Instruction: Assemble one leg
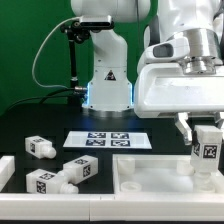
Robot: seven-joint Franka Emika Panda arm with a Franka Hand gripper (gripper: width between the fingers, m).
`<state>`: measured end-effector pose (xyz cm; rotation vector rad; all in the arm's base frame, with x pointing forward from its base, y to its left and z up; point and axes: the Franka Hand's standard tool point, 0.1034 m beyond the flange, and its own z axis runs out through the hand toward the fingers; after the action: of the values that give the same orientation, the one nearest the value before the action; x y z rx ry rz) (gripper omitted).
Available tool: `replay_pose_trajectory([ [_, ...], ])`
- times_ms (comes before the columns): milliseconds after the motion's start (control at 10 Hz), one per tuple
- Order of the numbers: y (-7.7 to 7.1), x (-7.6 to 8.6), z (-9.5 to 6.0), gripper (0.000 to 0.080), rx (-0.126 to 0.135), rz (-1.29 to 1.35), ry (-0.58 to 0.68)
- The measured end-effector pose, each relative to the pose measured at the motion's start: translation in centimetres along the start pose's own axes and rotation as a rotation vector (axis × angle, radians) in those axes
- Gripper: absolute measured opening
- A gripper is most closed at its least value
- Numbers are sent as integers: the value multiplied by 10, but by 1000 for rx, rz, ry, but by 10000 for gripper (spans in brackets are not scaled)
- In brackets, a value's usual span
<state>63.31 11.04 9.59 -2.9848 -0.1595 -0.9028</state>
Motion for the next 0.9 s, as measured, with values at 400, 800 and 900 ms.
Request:
replay_pose_trajectory([
  [400, -3, -9, 7, 287, 2, -5, -17],
  [800, 0, -13, 12, 287, -4, -6, -6],
  [900, 2, -12, 12, 287, -5, -4, -6],
])
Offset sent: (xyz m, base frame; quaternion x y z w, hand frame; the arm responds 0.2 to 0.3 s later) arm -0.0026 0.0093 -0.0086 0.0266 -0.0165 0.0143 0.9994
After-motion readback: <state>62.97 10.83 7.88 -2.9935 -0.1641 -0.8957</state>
